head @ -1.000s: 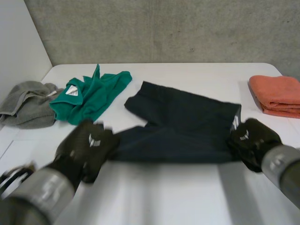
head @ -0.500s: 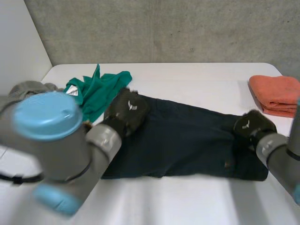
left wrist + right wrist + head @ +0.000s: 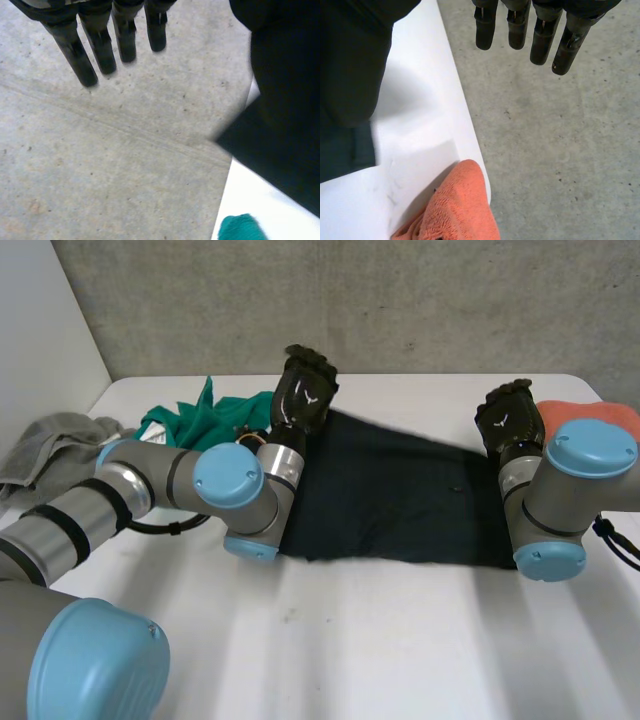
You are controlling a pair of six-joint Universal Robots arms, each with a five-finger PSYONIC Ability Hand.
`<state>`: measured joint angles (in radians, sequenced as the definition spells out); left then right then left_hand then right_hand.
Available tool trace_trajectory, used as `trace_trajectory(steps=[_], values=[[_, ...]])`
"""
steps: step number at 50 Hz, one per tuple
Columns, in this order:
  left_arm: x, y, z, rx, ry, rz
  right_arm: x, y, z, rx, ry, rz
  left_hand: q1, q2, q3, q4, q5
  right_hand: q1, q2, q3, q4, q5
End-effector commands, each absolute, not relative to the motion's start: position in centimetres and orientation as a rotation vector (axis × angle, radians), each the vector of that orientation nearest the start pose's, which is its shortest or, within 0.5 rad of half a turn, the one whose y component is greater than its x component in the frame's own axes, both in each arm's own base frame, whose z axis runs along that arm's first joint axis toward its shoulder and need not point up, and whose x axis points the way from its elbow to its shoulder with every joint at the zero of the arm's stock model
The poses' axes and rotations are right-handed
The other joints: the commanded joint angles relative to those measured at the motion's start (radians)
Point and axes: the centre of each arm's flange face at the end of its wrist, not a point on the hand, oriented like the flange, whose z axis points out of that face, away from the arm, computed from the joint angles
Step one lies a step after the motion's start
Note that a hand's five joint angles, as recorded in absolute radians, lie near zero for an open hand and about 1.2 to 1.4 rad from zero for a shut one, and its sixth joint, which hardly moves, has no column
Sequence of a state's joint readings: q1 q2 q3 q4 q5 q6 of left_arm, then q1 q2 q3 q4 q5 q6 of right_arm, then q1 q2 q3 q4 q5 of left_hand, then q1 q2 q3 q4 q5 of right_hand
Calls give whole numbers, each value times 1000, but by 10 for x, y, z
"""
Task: Fold the laundry.
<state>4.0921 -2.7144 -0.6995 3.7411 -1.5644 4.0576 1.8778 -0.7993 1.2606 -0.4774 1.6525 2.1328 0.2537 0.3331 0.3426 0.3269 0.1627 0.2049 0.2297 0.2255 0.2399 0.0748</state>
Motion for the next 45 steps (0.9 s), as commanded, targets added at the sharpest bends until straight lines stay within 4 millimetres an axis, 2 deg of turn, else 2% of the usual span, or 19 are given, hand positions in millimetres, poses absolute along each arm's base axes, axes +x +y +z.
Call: trace_trajectory(steps=[1, 4, 6, 8, 10, 11, 15, 19, 25, 28, 30, 33, 37, 38, 41, 45], values=[[-417, -347, 165, 1161, 1239, -2414, 244, -379, 165, 1022, -1616, 1821, -79, -159, -168, -152, -163, -30, -55, -51, -65, -75], [-411, -339, 176, 1146, 1254, -2438, 236, -358, 191, 967, -1721, 1871, -79, -159, -168, -152, -163, -30, -55, -51, -65, -75], [-404, -330, 189, 1131, 1267, -2452, 232, -345, 199, 957, -1807, 1868, -79, -159, -168, -152, -163, -30, -55, -51, -65, -75], [-396, -320, 198, 1130, 1289, -2447, 226, -327, 203, 946, -1969, 1822, -79, -159, -168, -152, -163, -30, -55, -51, -65, -75], [-392, -313, 194, 1155, 1321, -2426, 219, -318, 198, 934, -2099, 1764, -79, -159, -168, -152, -163, -30, -55, -51, -65, -75], [-389, -309, 192, 1164, 1335, -2417, 208, -313, 193, 906, -2231, 1695, -79, -159, -168, -152, -163, -30, -55, -51, -65, -75], [-379, -290, 189, 1200, 1414, -2396, 189, -303, 178, 860, -2489, 1561, -79, -159, -168, -152, -163, -12, -37, -33, -47, -56], [-369, -277, 192, 1193, 1486, -2412, 186, -299, 167, 883, -2568, 1562, -79, -159, -168, -152, -163, 45, 20, 24, 9, 0], [-364, -269, 181, 1199, 1576, -2408, 185, -305, 151, 865, -2530, 1598, -79, -159, -168, -152, -163, 103, 78, 82, 68, 58], [-364, -269, 178, 1205, 1584, -2399, 181, -314, 133, 836, -2497, 1585, -79, -159, -168, -152, -163, 597, 572, 577, 562, 553], [-364, -269, 178, 1204, 1585, -2399, 176, -321, 132, 816, -2434, 1600, -79, -159, -168, -152, -163, 1188, 1163, 1168, 1153, 1144], [-364, -269, 178, 1197, 1589, -2394, 170, -326, 135, 816, -2366, 1615, -79, -159, -168, -152, -163, 1191, 1167, 1171, 1156, 1147], [-361, -268, 181, 1177, 1592, -2389, 157, -324, 159, 847, -2231, 1621, -79, -159, -168, -152, -163, 1191, 1167, 1171, 1156, 1147], [-361, -268, 182, 1175, 1593, -2388, 148, -324, 168, 864, -2166, 1605, -79, -159, -168, -152, -163, 1191, 1167, 1171, 1156, 1147], [-360, -267, 186, 1166, 1586, -2398, 130, -327, 175, 918, -2058, 1526, -79, -159, -168, -152, -163, 1191, 1167, 1171, 1156, 1147], [-357, -266, 193, 1150, 1579, -2409, 121, -335, 183, 1006, -1914, 1461, -79, -159, -168, -152, -163, 1191, 1167, 1171, 1156, 1147]])
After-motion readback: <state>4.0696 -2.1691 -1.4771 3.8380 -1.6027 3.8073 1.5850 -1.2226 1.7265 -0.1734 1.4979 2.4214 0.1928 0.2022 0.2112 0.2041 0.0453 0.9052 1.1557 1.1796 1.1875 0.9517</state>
